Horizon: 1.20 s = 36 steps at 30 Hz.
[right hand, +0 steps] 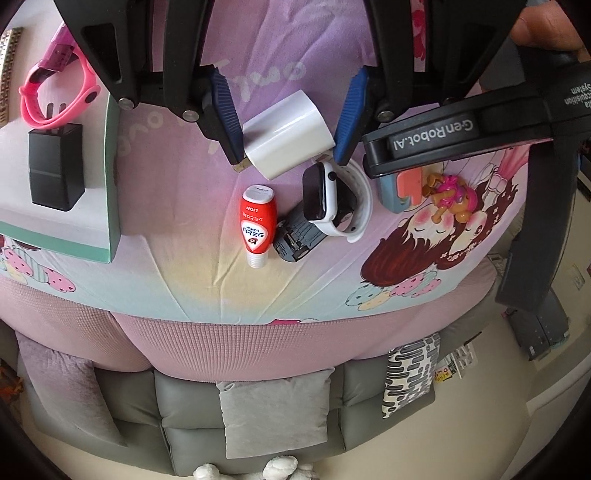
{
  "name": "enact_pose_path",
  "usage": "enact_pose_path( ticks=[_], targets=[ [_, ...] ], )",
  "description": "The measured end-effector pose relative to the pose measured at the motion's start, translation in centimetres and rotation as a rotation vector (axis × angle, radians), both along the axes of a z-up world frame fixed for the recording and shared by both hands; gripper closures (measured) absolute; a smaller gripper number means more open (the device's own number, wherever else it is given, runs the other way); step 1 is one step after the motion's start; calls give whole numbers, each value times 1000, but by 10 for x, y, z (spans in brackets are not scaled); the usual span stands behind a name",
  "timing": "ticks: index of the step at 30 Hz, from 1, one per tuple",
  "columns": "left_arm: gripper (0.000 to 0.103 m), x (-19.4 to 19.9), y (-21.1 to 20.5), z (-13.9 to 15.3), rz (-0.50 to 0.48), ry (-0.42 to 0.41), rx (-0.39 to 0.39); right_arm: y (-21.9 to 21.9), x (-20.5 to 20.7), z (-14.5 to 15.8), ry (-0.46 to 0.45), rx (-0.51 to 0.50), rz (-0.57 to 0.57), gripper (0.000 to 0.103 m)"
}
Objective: Organize rigid objects
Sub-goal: 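Grasp the white charger cube with the right gripper while the left gripper grasps the orange-blue block, then lift and carry the orange-blue block and white charger cube over the tray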
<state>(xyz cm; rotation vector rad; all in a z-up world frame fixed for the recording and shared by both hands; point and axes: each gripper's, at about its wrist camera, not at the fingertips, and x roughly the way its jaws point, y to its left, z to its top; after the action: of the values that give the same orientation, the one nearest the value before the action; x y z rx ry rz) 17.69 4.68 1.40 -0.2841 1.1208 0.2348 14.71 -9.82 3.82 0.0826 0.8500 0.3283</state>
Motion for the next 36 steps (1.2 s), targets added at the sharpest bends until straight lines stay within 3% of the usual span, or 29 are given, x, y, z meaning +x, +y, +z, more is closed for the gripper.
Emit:
enact_pose_path(
  ticks=[11,15,20,23,24,26,36],
  targets=[
    [7,0,6,-2,17,-1,45,-5,-1,0,13,15,-6,50],
    [23,-3,12,1,44,-16,57,-7,0,-1,17,25,-8,50],
    [26,-4,17,1,67,-42,64,-6,-1,-1,15,20,-5,50],
    [33,-3,15,2,59,-64,77,-7,-1,-1,18,28,-5,50],
    [37,-2,14,2,57,-68,73,-8,-1,-1,19,31,-5,50],
    [58,0,13,4,45,-81,57,-9,-1,-1,22,36,-5,50],
    [59,-6,9,14,45,-109,54,-14,-1,1,27,56,-15,50]
  ],
)
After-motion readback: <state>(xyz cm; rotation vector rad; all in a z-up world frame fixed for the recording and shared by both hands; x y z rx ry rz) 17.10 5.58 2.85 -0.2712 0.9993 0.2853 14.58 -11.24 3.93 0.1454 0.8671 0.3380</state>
